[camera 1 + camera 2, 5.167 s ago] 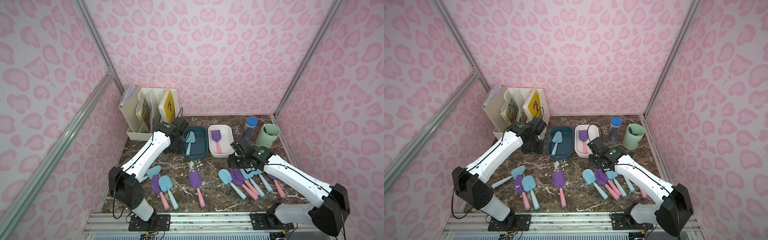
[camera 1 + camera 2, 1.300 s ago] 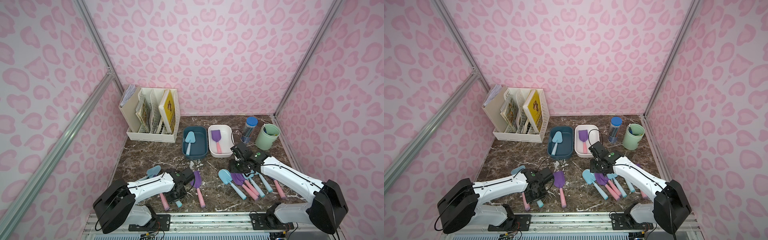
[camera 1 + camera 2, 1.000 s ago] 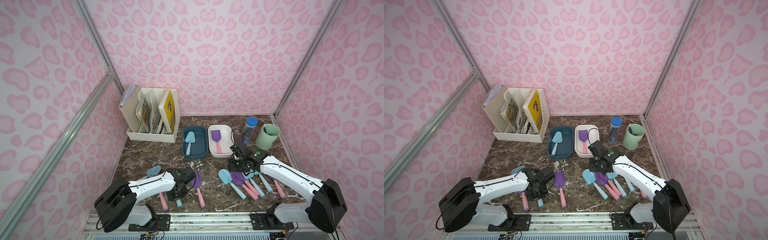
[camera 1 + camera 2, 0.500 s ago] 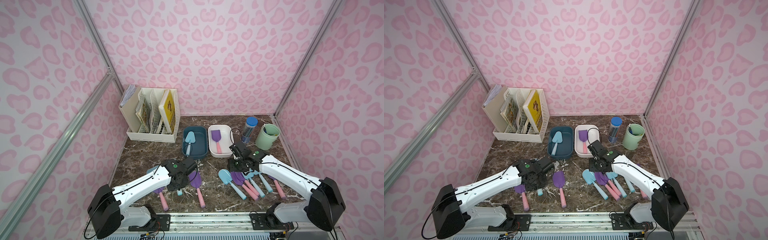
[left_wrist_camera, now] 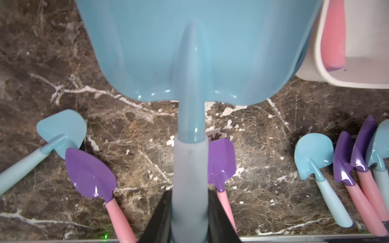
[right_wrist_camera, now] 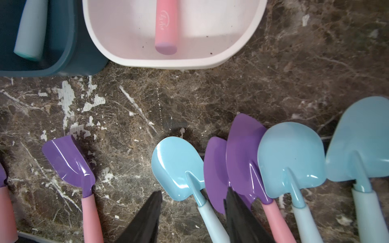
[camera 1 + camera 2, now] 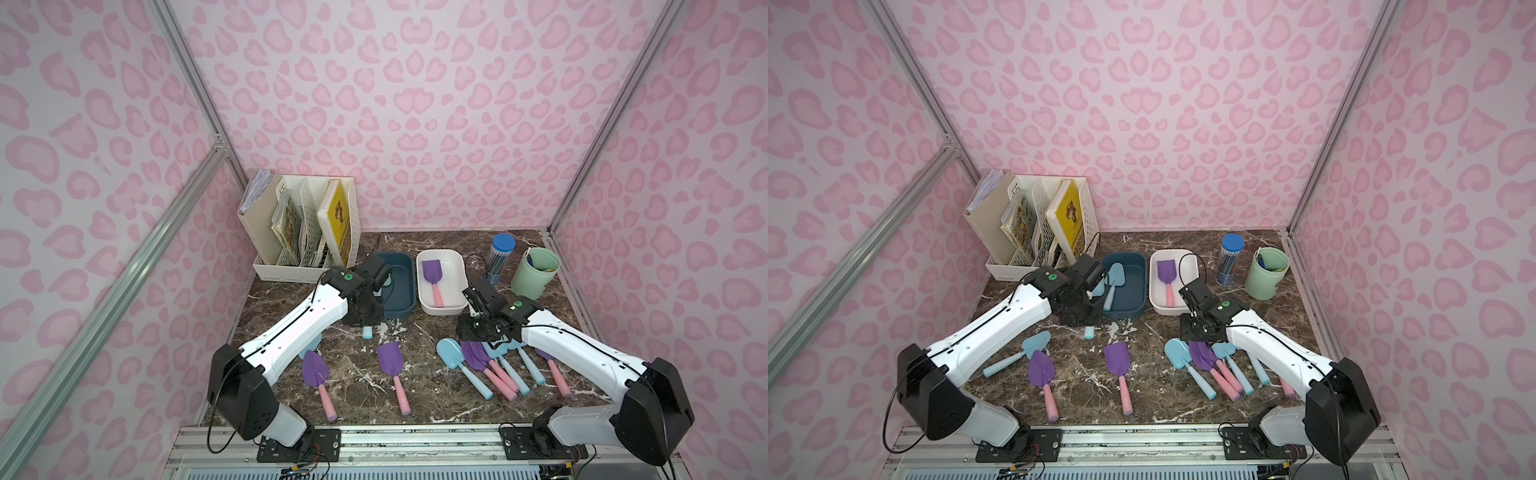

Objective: Sort the small shovels by color and place them into the storage box
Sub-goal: Place the shovel in the storage box.

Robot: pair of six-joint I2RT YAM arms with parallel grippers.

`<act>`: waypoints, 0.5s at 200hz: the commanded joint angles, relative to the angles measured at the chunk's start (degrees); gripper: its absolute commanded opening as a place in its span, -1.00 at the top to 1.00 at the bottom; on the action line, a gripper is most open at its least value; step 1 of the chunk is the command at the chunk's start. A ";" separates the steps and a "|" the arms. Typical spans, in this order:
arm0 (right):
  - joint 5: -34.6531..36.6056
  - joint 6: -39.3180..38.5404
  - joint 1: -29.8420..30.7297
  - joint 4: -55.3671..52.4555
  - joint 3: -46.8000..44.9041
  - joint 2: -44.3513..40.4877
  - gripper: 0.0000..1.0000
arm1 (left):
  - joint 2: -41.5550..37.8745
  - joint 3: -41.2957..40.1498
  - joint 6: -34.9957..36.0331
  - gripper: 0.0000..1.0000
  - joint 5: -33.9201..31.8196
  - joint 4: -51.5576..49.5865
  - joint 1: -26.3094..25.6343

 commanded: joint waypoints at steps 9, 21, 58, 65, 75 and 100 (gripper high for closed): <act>-0.15 -1.22 -0.73 0.21 0.19 -0.50 -0.08 | 8.15 8.73 7.81 0.79 3.50 -1.32 1.34; -0.08 -1.67 -0.94 0.02 0.33 -0.59 -0.08 | 11.64 12.30 8.87 0.79 3.63 -1.31 1.51; -0.46 -2.58 -2.26 -0.40 0.56 -1.08 -0.09 | 22.21 22.45 12.19 0.80 3.67 -2.65 2.20; -0.38 -2.64 -2.44 -0.67 0.70 -1.12 -0.08 | 23.92 23.91 12.50 0.80 3.76 -2.83 2.44; -0.26 -2.45 -2.53 -1.02 0.78 -1.41 -0.08 | 26.30 25.73 12.98 0.80 3.93 -3.21 2.73; -0.20 -1.75 -2.48 -1.08 0.53 -2.75 -0.08 | 30.95 29.78 13.02 0.82 3.76 -3.64 3.52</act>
